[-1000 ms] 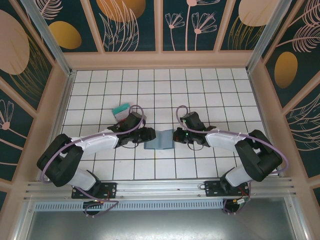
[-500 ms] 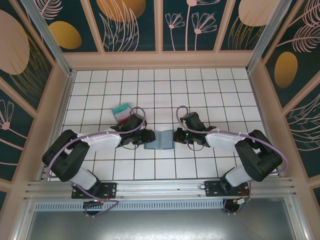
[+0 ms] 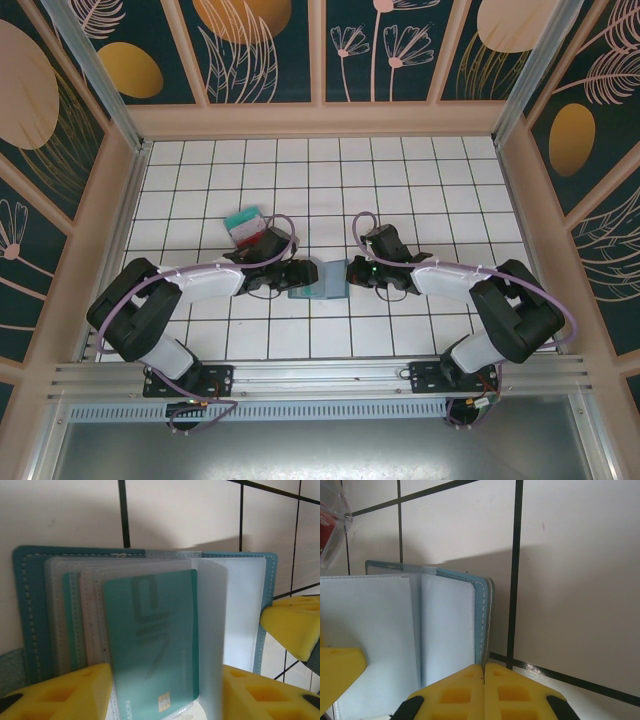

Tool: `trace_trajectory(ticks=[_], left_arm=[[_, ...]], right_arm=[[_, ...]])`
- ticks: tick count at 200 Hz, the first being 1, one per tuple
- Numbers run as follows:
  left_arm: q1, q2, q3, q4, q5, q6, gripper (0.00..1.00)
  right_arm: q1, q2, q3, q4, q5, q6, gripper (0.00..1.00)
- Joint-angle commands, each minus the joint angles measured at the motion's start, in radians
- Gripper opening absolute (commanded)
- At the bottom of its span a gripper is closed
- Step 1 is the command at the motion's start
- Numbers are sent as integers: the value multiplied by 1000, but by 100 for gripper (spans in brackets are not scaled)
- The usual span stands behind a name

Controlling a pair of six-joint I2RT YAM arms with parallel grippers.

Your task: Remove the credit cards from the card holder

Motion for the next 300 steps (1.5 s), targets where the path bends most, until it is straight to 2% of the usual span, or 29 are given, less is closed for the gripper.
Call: trace_trajectory(ticks=[1, 36, 51, 62, 95, 135, 181, 224, 240, 265, 300], left_arm=[[-14, 16, 32, 36, 51, 15, 58], [-20, 24, 61, 32, 67, 22, 59], [-21, 22, 74, 22, 67, 28, 68], [-21, 16, 80, 21, 69, 28, 68], [-30, 22, 110, 62, 128, 22, 52], [-65, 50, 154, 72, 168, 26, 40], [-59, 1, 140, -10, 85, 79, 38], [-40, -15, 122, -18, 68, 92, 38], [-40, 3, 122, -3, 92, 87, 38], [-40, 13, 120, 20, 96, 78, 38], [-44, 63, 128, 123, 178, 30, 38]], right_arm=[[6, -2, -7, 16, -9, 9, 0], [6, -2, -7, 11, -6, 7, 0], [5, -2, -6, 10, -5, 7, 0], [6, -2, -5, 11, -3, 7, 0], [5, 4, 0, 7, 2, 7, 0], [0, 8, 1, 10, 8, 10, 0], [-18, -7, 0, -4, 12, 7, 0], [-39, -46, 7, -33, 26, -2, 8], [-41, -64, 15, -46, 38, -4, 18], [-42, -89, 21, -59, 50, -1, 24], [-42, -115, 21, -67, 60, 8, 28]])
